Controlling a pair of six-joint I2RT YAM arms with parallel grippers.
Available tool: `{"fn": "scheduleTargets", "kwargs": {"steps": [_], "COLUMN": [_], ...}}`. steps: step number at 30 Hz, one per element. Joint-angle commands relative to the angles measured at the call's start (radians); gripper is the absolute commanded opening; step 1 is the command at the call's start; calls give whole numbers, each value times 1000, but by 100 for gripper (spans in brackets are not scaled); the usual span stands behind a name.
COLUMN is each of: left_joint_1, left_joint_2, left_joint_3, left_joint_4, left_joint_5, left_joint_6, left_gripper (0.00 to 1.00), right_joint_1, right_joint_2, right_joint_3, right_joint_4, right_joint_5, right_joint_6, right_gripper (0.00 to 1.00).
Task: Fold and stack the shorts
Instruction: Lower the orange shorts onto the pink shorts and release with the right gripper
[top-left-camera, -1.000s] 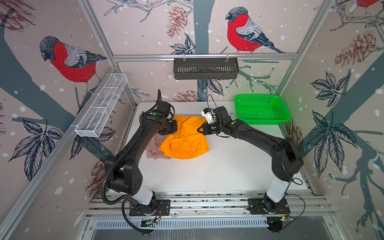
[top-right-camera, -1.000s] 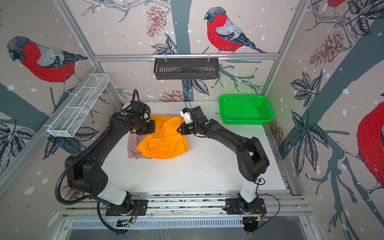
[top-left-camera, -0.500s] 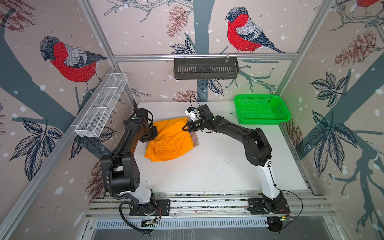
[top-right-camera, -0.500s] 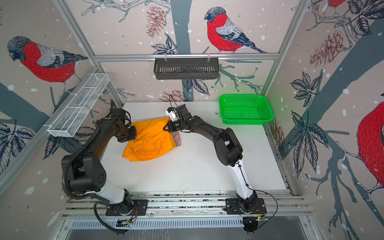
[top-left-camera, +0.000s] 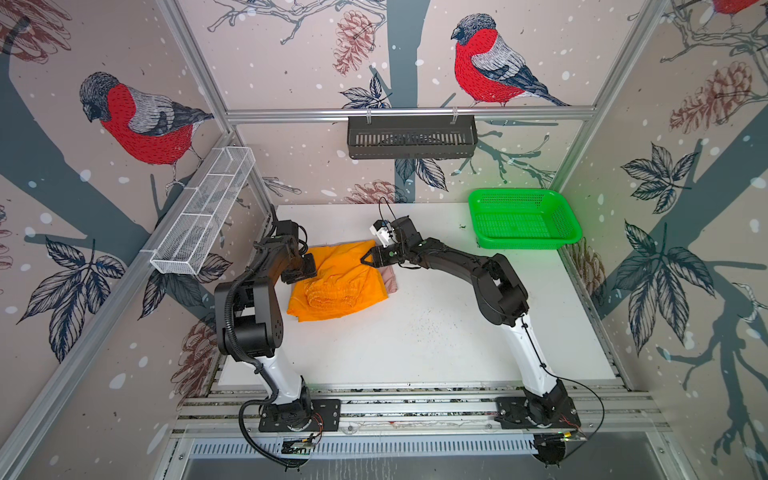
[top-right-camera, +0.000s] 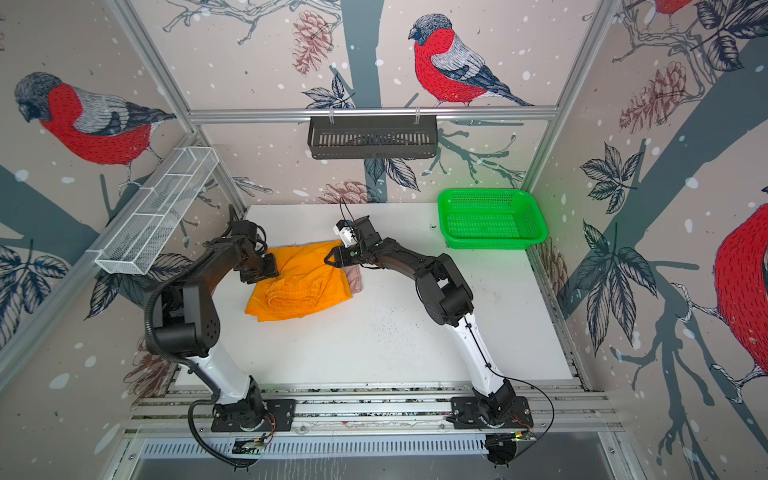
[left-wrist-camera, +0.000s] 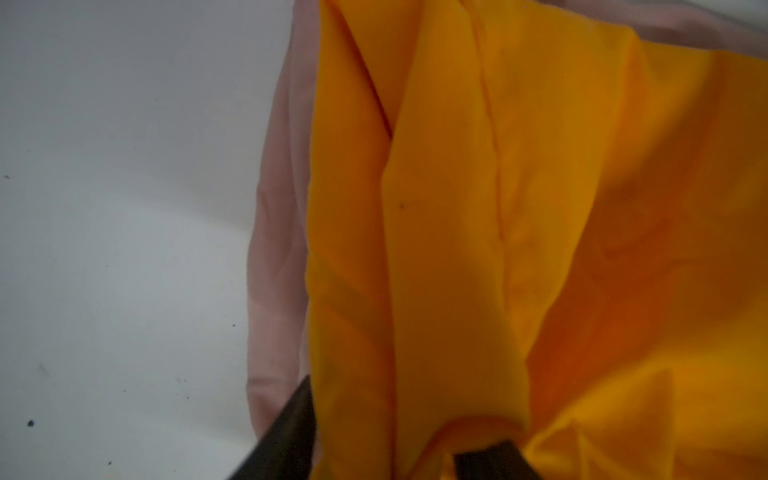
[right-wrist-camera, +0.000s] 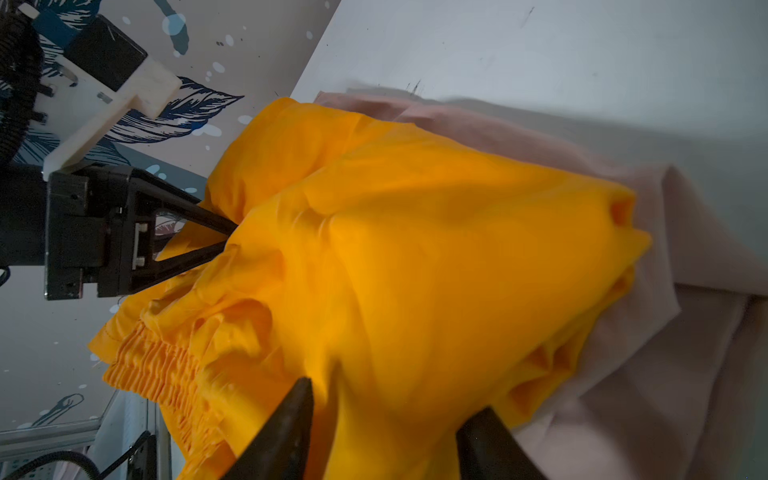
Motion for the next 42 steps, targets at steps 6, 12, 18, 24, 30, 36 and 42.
{"fn": "scheduleTargets", "kwargs": {"steps": [6,12,18,24,30,36,42], "left_joint_1": [15,-9,-201,-295,-324,-332,-330], "left_joint_2": [-89,-216,-340,-328,-244,-173,-38], "left_joint_3": [118,207,30,-20,-73,-164,-186], "left_joint_4": [-72,-194,-39,-17,49,154,192], "left_joint_5": [-89,60,112,-47,-42,-45,-129], "left_joint_6": [-30,-94,-255,-322,-339,-351,-335], "left_gripper": [98,98,98,98,98,98,98], "right_joint_1": [1,-45,-119,-165,-195,-196,-195], "right_joint_2": [-155,-334,-529,-699,-762,-762,-772], "right_joint_3": [-114,-296,-538,-766,-857,-879,-904], "right_joint_4": [101,94,169,244,244,253,240], "right_joint_5": [77,135,137,126,136,116,121], "right_joint_6": [-70,-108,-86,-69,-77,-70,-71], "right_gripper": [73,78,79,79,80,80,81]}}
